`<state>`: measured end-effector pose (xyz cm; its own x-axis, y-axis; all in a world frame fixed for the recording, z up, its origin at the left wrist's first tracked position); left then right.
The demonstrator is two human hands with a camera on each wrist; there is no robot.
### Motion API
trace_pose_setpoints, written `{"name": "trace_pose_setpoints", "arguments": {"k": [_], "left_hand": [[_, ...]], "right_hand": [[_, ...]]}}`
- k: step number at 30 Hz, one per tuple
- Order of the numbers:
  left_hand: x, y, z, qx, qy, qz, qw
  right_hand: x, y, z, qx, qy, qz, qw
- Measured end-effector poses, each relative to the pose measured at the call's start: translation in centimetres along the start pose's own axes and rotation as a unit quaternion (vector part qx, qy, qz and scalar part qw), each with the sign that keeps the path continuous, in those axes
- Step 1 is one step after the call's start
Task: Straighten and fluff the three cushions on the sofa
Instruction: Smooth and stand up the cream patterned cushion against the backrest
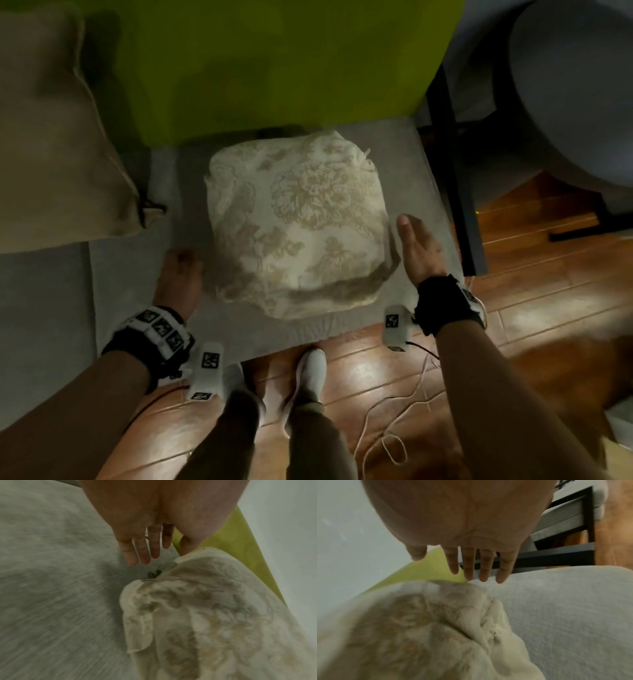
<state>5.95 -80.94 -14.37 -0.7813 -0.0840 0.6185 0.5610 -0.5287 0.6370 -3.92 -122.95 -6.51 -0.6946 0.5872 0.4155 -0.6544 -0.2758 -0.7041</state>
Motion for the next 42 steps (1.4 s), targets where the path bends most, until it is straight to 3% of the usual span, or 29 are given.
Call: {"name": "trace_pose_setpoints", "arguments": {"k": [2, 4, 7, 9, 11, 13, 16, 19, 23, 30, 35, 38, 42], "left_hand": [[0.8, -2.4, 0.2, -0.019, 0.001, 0.023, 1.0], [3.3, -2.3, -0.9, -0.04, -0.045, 0.023, 0.998], [5.7, -1.9, -3.6, -0.036, -0.139, 0.01, 0.99], [6.2, -2.0, -5.3, -0.043, -0.145, 0.001, 0.988], [6.0, -1.7, -6.4, -0.038, -0.1, -0.013, 0.994], [6.4, -0.6, -7.6, 0.073, -0.051, -0.006, 0.996], [7.1, 0.2, -9.8, 0.244, -0.03, 0.065, 0.967], [7.0, -0.2, -10.7, 0.198, -0.041, 0.097, 0.975], [6.4, -0.9, -11.2, 0.128, -0.062, 0.14, 0.98], [8.1, -0.5, -12.4, 0.239, -0.074, 0.133, 0.959], [8.0, -1.4, -11.8, 0.252, 0.02, 0.151, 0.956], [8.1, -3.0, -11.2, 0.213, 0.022, 0.168, 0.962], [7.7, -4.5, -8.1, 0.203, 0.042, 0.167, 0.964]], "right_hand": [[1.5, 1.0, 1.8, -0.033, 0.069, 0.018, 0.997], [2.6, 2.9, 2.8, -0.029, 0.084, 0.009, 0.996], [2.7, 6.1, 2.2, 0.011, -0.02, -0.003, 1.0], [2.5, 7.4, 0.9, 0.041, -0.099, -0.002, 0.994], [1.8, 8.2, -0.2, 0.023, -0.13, -0.007, 0.991], [1.0, 8.9, -1.4, -0.052, -0.136, -0.044, 0.988], [0.2, 9.3, -3.1, -0.175, -0.142, -0.108, 0.968], [-0.5, 8.9, -3.8, -0.214, -0.176, -0.143, 0.95], [-1.6, 9.3, -4.5, -0.203, -0.238, -0.134, 0.94], [-1.7, 9.2, -4.7, -0.204, -0.266, -0.108, 0.936], [-1.9, 9.7, -2.3, -0.199, -0.193, -0.065, 0.959], [-2.5, 11.8, 0.5, -0.178, -0.143, -0.069, 0.971], [-3.1, 14.6, 4.6, -0.118, -0.15, -0.077, 0.979]]}}
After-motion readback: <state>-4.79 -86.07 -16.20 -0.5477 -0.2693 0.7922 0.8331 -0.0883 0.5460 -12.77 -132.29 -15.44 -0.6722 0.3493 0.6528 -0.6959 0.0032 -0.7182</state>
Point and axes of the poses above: each hand's wrist, its own x-axis away from the middle knuckle, its own z-axis out of the back of the hand, y = z × x, the point moved 5 cm from there along -x, towards the middle knuckle, and after that the axes turned 5 degrees about -x, right-handed, at the moved point
